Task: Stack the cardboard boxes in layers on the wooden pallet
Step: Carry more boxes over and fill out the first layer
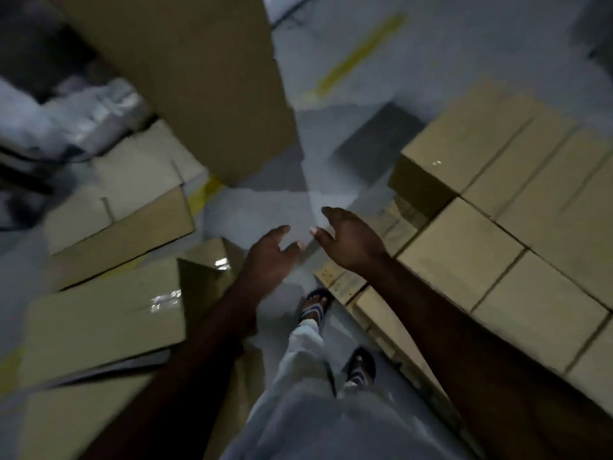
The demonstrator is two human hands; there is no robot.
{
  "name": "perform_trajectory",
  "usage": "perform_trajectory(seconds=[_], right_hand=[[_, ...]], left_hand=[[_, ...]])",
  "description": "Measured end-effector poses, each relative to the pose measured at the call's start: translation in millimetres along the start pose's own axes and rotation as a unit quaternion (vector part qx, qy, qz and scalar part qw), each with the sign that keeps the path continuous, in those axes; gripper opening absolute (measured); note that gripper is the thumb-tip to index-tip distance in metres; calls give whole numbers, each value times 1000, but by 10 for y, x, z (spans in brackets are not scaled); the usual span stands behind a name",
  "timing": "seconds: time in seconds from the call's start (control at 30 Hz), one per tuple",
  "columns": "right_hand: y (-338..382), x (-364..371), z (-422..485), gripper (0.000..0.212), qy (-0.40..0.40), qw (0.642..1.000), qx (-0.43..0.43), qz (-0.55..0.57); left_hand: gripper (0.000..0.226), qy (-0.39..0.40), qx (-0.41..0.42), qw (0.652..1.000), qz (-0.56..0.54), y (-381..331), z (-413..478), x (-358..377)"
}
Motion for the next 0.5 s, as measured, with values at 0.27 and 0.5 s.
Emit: perform_trajectory(seconds=[0.27, 0.5], right_hand=[[1328, 127, -77, 66, 61, 986, -156, -5], [2369, 537, 95, 69, 103, 962, -253, -26]], left_hand=[[40, -165, -113, 973, -116, 764, -1016, -973], [53, -271, -165, 931, -180, 1393, -1174, -1538]])
Point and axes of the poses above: each hand's wrist, its own z-axis towards the middle knuckle, its own x-axis out of the palm, y = z × x, the point moved 3 cm from there along z, towards the middle knuckle, and after that the axes turned 7 degrees about -y, right-handed, at the moved point
